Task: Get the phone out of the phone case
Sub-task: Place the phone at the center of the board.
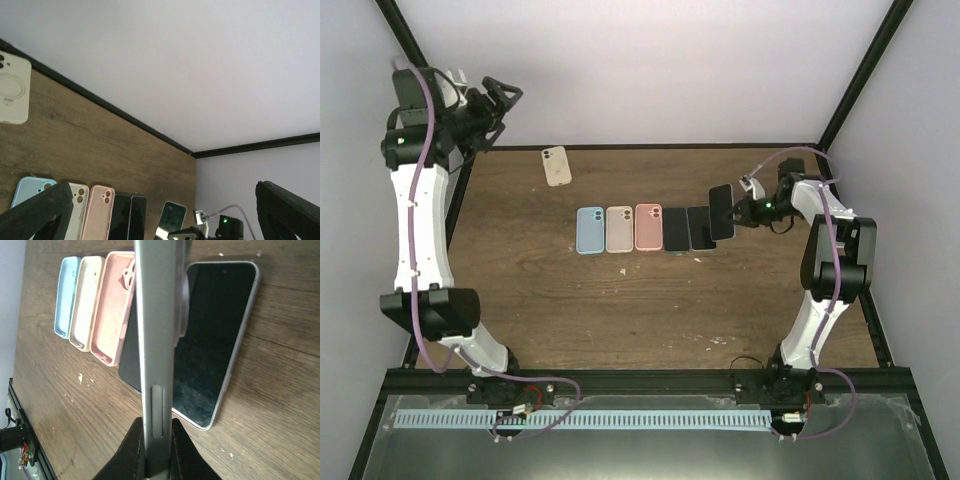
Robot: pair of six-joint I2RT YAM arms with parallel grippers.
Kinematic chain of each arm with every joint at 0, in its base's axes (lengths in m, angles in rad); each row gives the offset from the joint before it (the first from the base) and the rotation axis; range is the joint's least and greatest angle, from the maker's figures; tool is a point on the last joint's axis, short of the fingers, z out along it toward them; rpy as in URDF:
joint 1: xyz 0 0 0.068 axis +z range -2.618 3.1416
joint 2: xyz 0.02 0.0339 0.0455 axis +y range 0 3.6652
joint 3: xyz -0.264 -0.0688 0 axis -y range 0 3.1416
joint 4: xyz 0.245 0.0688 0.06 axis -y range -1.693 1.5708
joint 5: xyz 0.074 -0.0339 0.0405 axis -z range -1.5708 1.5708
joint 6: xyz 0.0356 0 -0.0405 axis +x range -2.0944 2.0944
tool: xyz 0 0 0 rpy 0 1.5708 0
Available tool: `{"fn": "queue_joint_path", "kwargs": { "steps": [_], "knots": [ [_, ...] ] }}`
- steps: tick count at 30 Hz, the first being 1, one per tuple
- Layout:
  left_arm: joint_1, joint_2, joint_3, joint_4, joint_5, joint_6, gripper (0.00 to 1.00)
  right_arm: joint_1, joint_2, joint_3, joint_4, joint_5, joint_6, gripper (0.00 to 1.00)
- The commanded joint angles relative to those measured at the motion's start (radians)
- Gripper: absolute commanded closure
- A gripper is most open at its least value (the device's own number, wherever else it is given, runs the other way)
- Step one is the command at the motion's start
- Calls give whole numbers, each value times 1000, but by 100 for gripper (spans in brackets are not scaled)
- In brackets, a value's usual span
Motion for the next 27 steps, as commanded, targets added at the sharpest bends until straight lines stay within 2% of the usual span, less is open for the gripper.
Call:
{"fn": "queue_joint_path", "kwargs": {
  "steps": [1,6,11,19,23,27],
  "knots": [
    [21,-87,-36,139,11,-42,0,-51,12,6,-37,1,-67,99],
    [-21,-45,-43,169,-6,-83,0,-100,3,-13,-55,4,-104,99],
    [-45,-63,-28,143,-37,-39,0,-113,1,-19,-76,15,-131,99],
    [-28,-71,-9,134,5,-40,0,-135,7,-20,-111,42,-172,99],
    [2,-97,-89,138,-2,12,0,-138,8,-36,-134,36,-189,99],
    [-6,-118,-246,198,9,68,0,-137,33,-23,-149,6,-184,99]
  ]
}}
